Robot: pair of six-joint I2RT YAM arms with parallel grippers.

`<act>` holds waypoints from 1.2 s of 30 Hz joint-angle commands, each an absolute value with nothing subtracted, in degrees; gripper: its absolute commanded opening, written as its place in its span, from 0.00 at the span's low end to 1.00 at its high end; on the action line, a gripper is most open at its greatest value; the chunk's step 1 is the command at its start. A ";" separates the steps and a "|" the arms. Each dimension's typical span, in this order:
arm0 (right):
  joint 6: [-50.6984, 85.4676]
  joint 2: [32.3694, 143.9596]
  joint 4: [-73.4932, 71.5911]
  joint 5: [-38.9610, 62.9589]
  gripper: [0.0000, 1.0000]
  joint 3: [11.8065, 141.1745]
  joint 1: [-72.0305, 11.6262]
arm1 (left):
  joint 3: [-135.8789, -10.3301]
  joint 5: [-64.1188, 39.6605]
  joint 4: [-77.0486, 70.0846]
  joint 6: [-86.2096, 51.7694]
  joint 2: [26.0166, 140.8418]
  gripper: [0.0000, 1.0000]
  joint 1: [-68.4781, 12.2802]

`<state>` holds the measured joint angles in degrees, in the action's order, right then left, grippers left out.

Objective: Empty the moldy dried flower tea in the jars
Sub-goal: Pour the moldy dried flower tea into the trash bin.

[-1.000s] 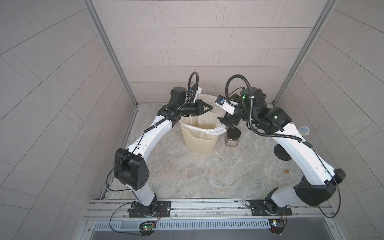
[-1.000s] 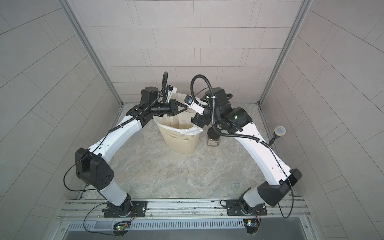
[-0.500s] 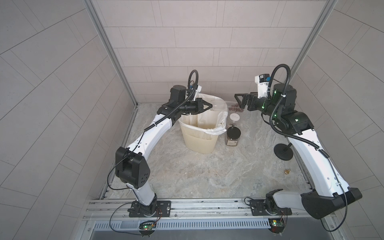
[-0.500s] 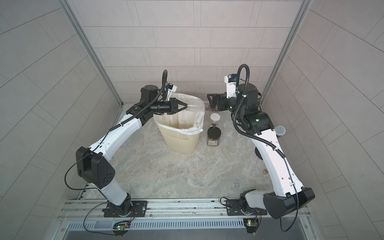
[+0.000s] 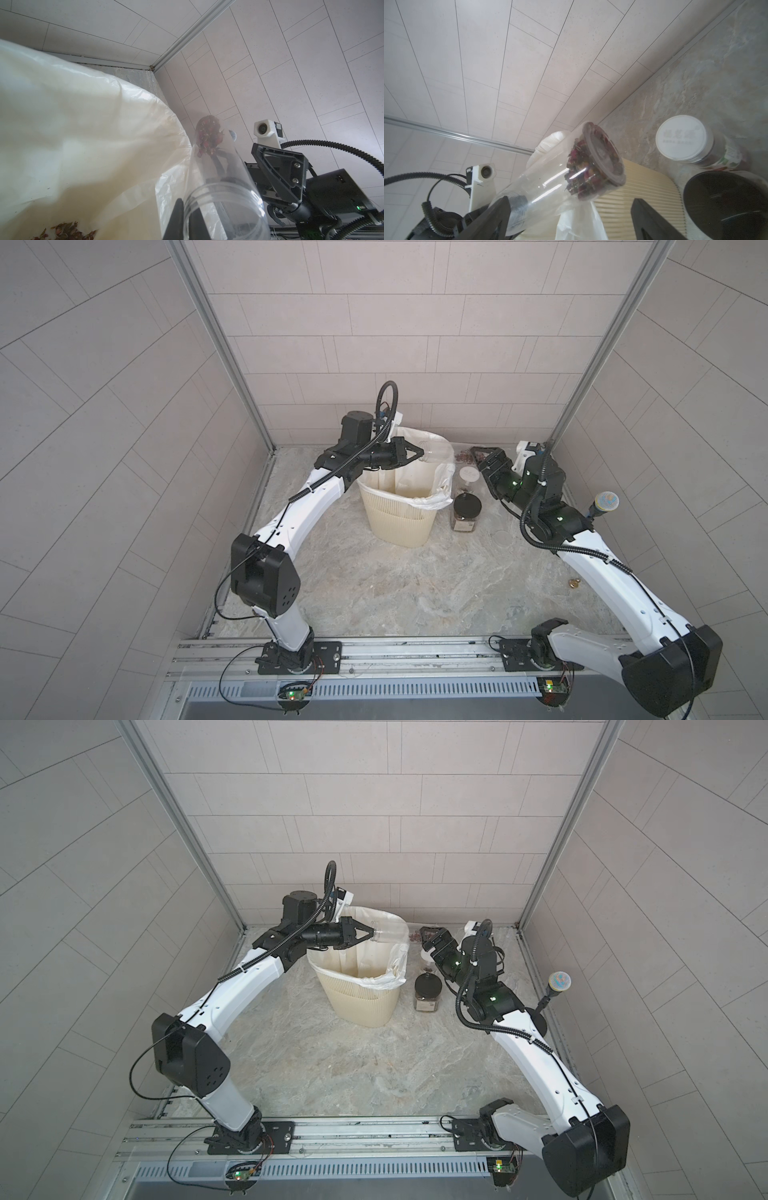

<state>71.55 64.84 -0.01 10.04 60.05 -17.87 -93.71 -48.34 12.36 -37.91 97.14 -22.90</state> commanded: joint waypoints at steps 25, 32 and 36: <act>97.29 78.22 -31.06 4.18 0.78 57.39 -21.36 | -93.17 -49.31 6.75 -40.15 97.40 0.04 -23.20; 97.82 79.08 -32.85 3.52 0.68 57.13 -21.10 | -91.93 -49.79 4.84 -41.22 97.28 0.04 -23.18; 96.31 78.95 -33.10 3.94 0.64 57.42 -20.58 | -92.11 -50.08 4.75 -41.22 97.31 0.10 -23.20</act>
<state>96.36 79.18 -30.65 4.23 57.63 -20.95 -92.31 -48.49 7.33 -40.71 97.14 -22.96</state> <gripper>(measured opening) 0.646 0.086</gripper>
